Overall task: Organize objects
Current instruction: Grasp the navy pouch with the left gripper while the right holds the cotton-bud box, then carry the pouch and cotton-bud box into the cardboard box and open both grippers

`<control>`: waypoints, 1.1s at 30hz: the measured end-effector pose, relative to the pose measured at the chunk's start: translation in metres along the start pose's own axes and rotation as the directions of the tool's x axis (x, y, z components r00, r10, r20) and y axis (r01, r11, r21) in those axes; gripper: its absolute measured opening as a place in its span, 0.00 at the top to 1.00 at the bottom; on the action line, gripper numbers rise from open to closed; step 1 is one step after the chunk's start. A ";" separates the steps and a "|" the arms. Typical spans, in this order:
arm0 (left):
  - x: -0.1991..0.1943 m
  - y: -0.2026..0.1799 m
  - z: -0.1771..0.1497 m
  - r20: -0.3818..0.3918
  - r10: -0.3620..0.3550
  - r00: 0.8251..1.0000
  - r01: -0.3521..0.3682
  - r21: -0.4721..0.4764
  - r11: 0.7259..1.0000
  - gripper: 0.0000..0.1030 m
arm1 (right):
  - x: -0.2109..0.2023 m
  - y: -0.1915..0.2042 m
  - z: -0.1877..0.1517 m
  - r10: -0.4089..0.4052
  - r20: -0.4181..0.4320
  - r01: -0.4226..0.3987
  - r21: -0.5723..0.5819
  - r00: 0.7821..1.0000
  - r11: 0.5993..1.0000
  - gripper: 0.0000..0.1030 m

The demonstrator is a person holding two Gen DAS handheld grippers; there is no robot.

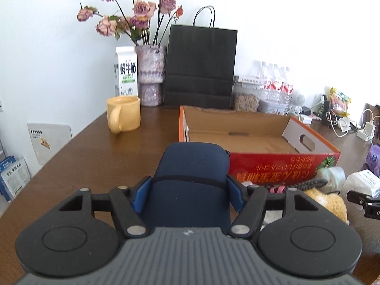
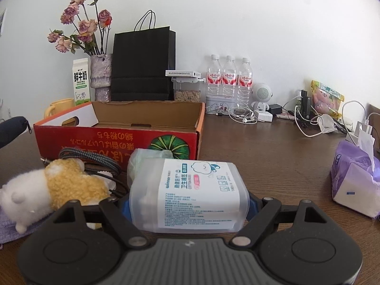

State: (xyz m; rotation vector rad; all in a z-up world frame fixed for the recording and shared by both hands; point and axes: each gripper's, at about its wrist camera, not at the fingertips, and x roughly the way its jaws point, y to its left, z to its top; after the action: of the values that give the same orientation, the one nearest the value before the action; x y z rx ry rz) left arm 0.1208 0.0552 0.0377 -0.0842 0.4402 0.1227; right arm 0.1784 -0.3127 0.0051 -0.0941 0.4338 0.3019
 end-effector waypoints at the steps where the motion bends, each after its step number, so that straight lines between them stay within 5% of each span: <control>1: 0.000 -0.001 0.004 0.007 0.001 1.000 -0.001 0.003 1.000 0.35 | -0.001 0.001 0.003 0.001 0.010 -0.001 -0.003 1.000 1.000 0.20; 16: 0.033 -0.033 0.050 0.069 -0.035 0.997 0.037 -0.022 0.999 0.35 | 0.007 0.028 0.065 0.067 0.174 -0.064 -0.026 0.982 0.998 0.20; 33: 0.109 -0.050 0.079 0.045 0.001 0.999 0.003 -0.088 0.996 0.35 | 0.093 0.059 0.118 0.086 0.181 -0.083 -0.025 0.980 0.996 0.20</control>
State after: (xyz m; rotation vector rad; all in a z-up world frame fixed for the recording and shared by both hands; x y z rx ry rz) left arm 0.2585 0.0253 0.0654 -0.1679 0.3901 0.1423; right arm 0.2881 -0.2138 0.0709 -0.0641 0.2538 0.3943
